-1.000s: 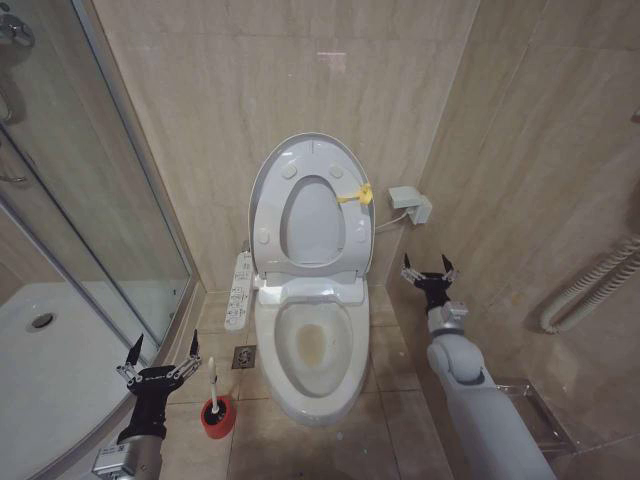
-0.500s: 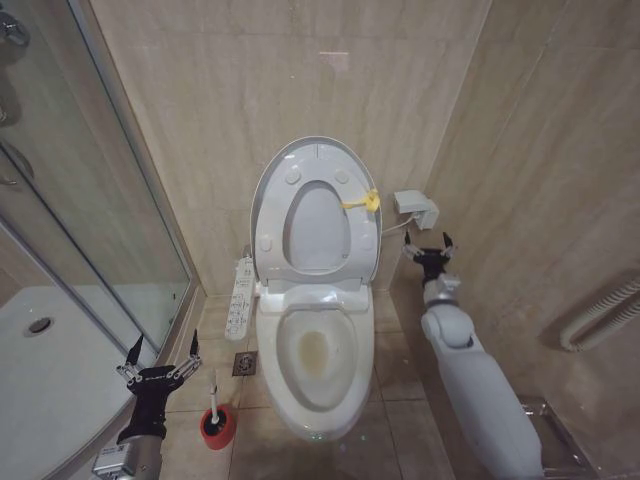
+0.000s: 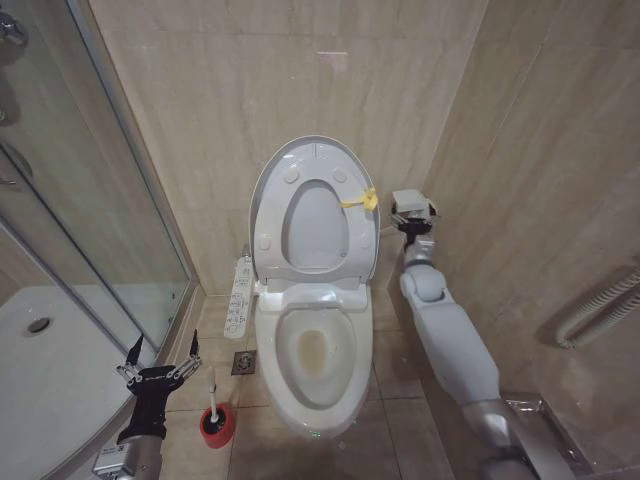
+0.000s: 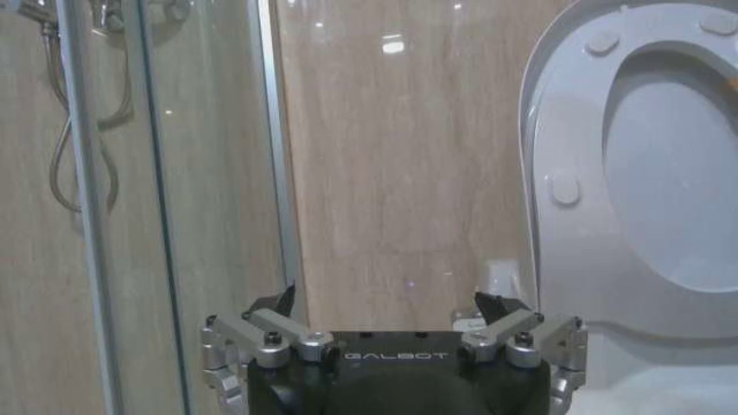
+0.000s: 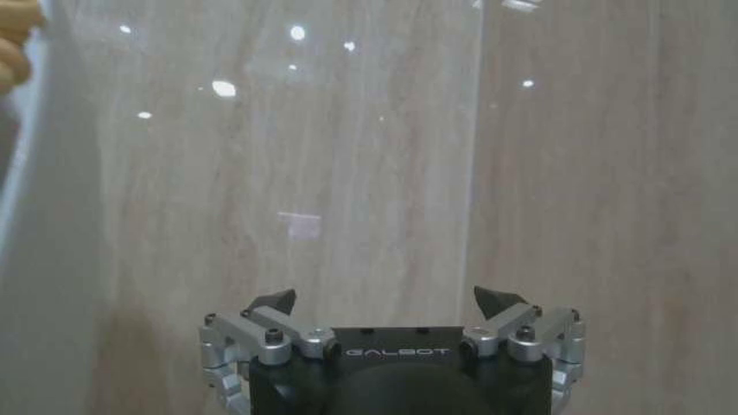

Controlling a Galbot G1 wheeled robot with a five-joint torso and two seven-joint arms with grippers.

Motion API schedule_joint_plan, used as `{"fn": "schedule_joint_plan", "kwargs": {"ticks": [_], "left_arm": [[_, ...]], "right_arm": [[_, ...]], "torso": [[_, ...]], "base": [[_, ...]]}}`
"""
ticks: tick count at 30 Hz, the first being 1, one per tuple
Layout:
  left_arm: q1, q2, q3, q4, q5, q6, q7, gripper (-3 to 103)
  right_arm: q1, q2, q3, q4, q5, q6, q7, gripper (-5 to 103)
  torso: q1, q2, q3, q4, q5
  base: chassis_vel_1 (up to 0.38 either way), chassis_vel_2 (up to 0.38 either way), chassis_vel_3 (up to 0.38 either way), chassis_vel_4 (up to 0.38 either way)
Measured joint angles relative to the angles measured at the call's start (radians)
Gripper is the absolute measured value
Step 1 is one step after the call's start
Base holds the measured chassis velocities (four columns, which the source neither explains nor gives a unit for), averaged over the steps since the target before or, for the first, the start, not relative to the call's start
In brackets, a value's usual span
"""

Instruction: Open the toilet lid, clean the toilet bowl with a toilet brush, close the toilet lid, and flush.

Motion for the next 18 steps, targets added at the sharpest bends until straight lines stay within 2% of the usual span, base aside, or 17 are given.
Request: {"fn": "schedule_joint_plan", "kwargs": {"ticks": [9,13,18], "left_arm": [[0.0,0.0,0.0,0.0,0.0,0.0,0.0,100],[0.0,0.0,0.0,0.0,0.0,0.0,0.0,100],[0.0,0.0,0.0,0.0,0.0,0.0,0.0,100]], "right_arm": [[0.042,0.047,-0.036,-0.025,0.001,-0.006,0.01,100],[0.039,0.057,-0.052,-0.014,0.005,-0.009,0.017,100],[0.026,0.058,-0.068,0.005,0.01,-0.012,0.021,100]], "torso": [[0.0,0.0,0.0,-0.0001,0.0],[0.0,0.0,0.0,-0.0006,0.0],[0.0,0.0,0.0,-0.0002,0.0002]], "base": [[0.0,0.0,0.0,0.0],[0.0,0.0,0.0,0.0],[0.0,0.0,0.0,0.0]]}}
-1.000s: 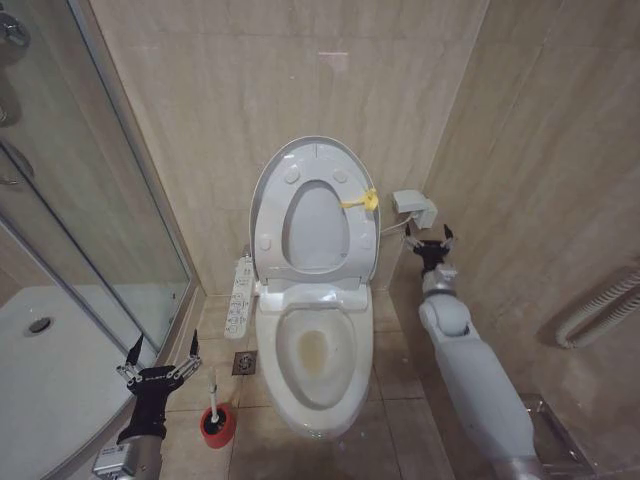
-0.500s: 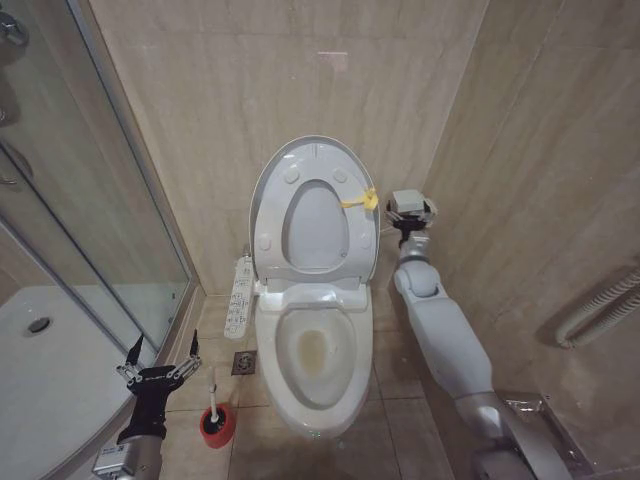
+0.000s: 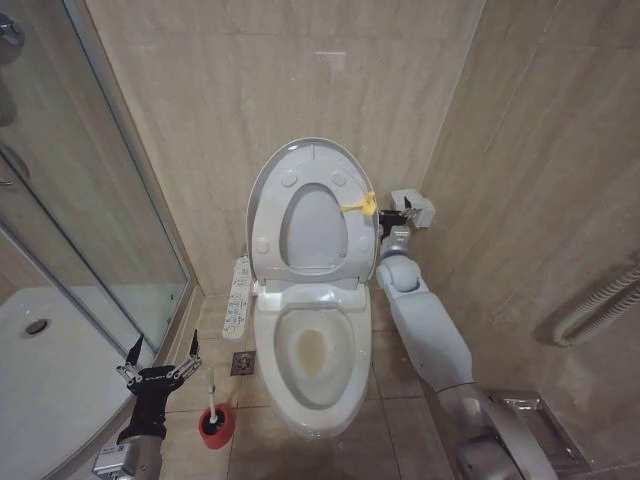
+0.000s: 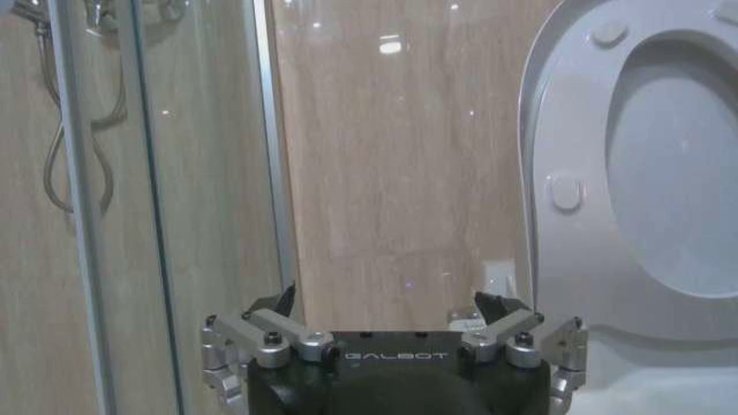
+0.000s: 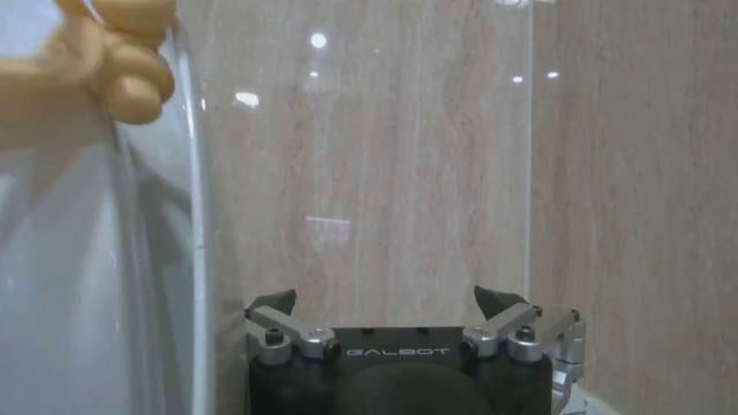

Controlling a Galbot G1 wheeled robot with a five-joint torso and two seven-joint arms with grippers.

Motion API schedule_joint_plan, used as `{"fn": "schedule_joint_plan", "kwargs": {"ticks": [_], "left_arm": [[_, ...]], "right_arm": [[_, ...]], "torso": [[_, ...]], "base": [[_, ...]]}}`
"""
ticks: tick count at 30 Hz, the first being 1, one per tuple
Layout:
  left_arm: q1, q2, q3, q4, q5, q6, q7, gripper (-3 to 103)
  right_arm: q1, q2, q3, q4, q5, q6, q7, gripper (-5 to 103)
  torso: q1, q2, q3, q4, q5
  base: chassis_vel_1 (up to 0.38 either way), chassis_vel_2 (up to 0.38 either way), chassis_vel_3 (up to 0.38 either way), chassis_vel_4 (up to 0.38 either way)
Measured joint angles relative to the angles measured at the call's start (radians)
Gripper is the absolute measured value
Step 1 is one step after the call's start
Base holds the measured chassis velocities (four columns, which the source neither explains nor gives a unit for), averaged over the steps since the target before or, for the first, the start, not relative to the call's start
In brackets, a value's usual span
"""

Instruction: Open the toilet lid, clean the toilet bowl with a toilet brush, close the toilet lid, and flush.

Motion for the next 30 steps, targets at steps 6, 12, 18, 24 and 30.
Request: {"fn": "schedule_joint_plan", "kwargs": {"ticks": [6,12,18,24,30], "left_arm": [[0.0,0.0,0.0,0.0,0.0,0.0,0.0,100],[0.0,0.0,0.0,0.0,0.0,0.0,0.0,100],[0.0,0.0,0.0,0.0,0.0,0.0,0.0,100],[0.0,0.0,0.0,0.0,0.0,0.0,0.0,100],[0.0,0.0,0.0,0.0,0.0,0.0,0.0,100]], "right_arm": [[-0.047,-0.043,-0.035,0.072,0.021,-0.003,0.005,100],[-0.112,-0.097,-0.052,0.132,0.036,0.004,-0.003,100],[-0.251,-0.172,-0.055,0.238,0.047,0.031,-0.026,100],[-0.402,-0.192,-0.027,0.321,0.045,0.042,-0.031,100],[-0.575,-0.183,0.033,0.418,0.035,0.048,-0.032,100]], "torso": [[0.0,0.0,0.0,0.0002,0.0],[0.0,0.0,0.0,0.0005,0.0003],[0.0,0.0,0.0,0.0002,0.0001],[0.0,0.0,0.0,0.0003,0.0004],[0.0,0.0,0.0,0.0002,0.0003]], "base": [[0.0,0.0,0.0,0.0],[0.0,0.0,0.0,0.0],[0.0,0.0,0.0,0.0],[0.0,0.0,0.0,0.0],[0.0,0.0,0.0,0.0]]}}
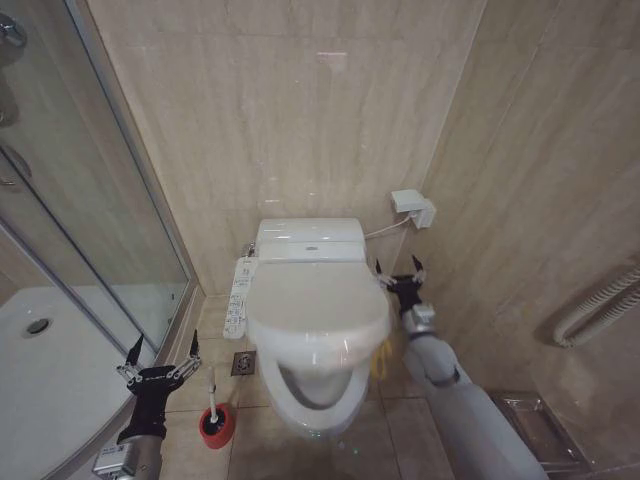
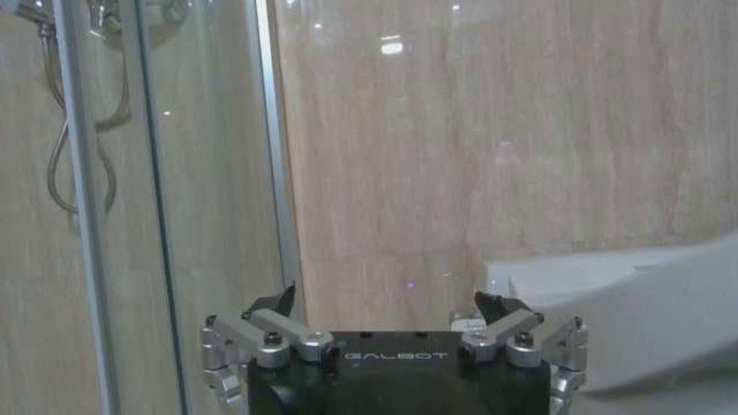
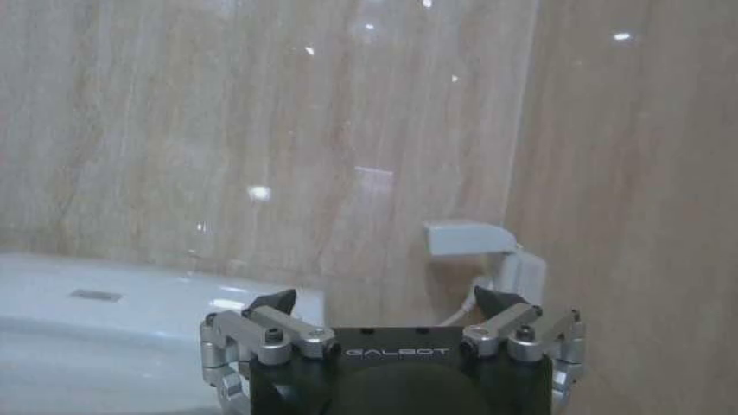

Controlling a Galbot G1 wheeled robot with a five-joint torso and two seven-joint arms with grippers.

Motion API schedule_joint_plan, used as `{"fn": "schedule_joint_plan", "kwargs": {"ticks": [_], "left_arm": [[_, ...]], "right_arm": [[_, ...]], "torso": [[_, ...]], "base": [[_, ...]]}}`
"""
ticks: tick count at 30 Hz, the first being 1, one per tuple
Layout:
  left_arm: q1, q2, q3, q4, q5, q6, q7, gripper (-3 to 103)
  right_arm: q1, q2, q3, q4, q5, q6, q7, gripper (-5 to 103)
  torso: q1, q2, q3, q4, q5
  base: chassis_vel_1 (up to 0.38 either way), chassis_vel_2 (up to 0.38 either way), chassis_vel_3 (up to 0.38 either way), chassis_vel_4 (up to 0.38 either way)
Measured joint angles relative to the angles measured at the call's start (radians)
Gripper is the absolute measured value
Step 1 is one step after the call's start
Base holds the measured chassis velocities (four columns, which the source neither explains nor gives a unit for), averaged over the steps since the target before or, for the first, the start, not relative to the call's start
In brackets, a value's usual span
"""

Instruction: Open the toilet lid, clean the toilet bowl with a toilet brush, close the toilet lid, and flush.

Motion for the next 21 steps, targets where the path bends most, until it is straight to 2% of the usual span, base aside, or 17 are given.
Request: {"fn": "schedule_joint_plan", "kwargs": {"ticks": [12,21], "left_arm": [[0.0,0.0,0.0,0.0,0.0,0.0,0.0,100],[0.0,0.0,0.0,0.0,0.0,0.0,0.0,100]], "right_arm": [[-0.191,0.009,0.11,0.135,0.005,-0.004,0.007,100],[-0.264,0.042,0.128,0.187,0.007,0.007,-0.001,100]], "torso": [[0.0,0.0,0.0,0.0,-0.0001],[0.0,0.0,0.0,0.0,-0.0001]], "base": [[0.0,0.0,0.0,0.0],[0.0,0.0,0.0,0.0]]}}
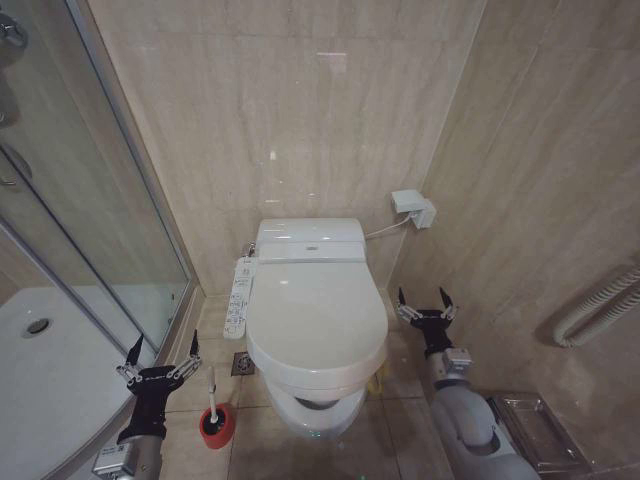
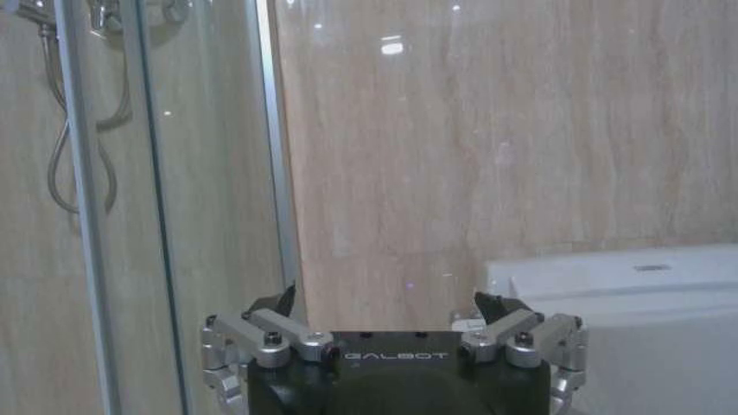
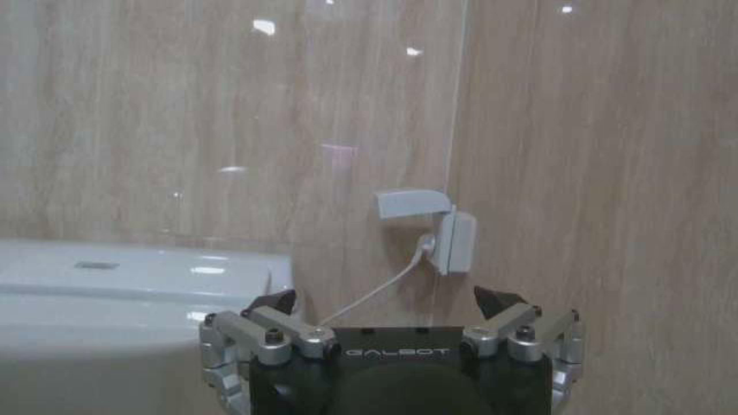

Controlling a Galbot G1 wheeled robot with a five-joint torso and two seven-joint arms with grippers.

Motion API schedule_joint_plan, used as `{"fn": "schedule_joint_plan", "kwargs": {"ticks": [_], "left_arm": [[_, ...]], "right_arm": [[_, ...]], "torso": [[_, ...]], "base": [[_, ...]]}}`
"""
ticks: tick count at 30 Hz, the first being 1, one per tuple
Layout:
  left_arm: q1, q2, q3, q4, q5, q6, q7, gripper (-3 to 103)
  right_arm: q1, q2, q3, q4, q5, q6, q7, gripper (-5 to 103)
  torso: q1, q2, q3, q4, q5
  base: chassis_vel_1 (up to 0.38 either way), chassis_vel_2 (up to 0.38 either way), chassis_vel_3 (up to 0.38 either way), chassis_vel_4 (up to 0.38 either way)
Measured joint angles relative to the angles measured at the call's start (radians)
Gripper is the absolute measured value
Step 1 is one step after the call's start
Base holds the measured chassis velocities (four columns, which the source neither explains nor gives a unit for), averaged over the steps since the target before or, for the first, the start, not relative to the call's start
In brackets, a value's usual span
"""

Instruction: Open the toilet lid, clean the toilet bowl with a toilet brush, close the toilet lid, and flush.

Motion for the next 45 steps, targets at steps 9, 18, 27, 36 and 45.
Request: {"fn": "schedule_joint_plan", "kwargs": {"ticks": [9,18,27,36,45], "left_arm": [[0.0,0.0,0.0,0.0,0.0,0.0,0.0,100],[0.0,0.0,0.0,0.0,0.0,0.0,0.0,100],[0.0,0.0,0.0,0.0,0.0,0.0,0.0,100],[0.0,0.0,0.0,0.0,0.0,0.0,0.0,100],[-0.001,0.0,0.001,0.0,0.0,0.001,0.0,100]], "right_arm": [[-0.013,0.008,0.004,0.029,0.005,-0.009,0.009,100],[-0.011,0.008,0.004,0.029,0.006,-0.01,0.01,100],[-0.01,0.008,0.004,0.028,0.007,-0.011,0.011,100],[-0.009,0.008,0.004,0.027,0.007,-0.011,0.012,100],[-0.009,0.008,0.003,0.026,0.007,-0.011,0.012,100]], "torso": [[0.0,0.0,0.0,0.0,0.0],[0.0,0.0,0.0,0.0,-0.0001],[0.0,0.0,0.0,0.0,0.0],[0.0,0.0,0.0,0.0,0.0],[0.0,0.0,0.0,0.0,0.0]], "base": [[0.0,0.0,0.0,0.0],[0.0,0.0,0.0,0.0],[0.0,0.0,0.0,0.0],[0.0,0.0,0.0,0.0],[0.0,0.0,0.0,0.0]]}}
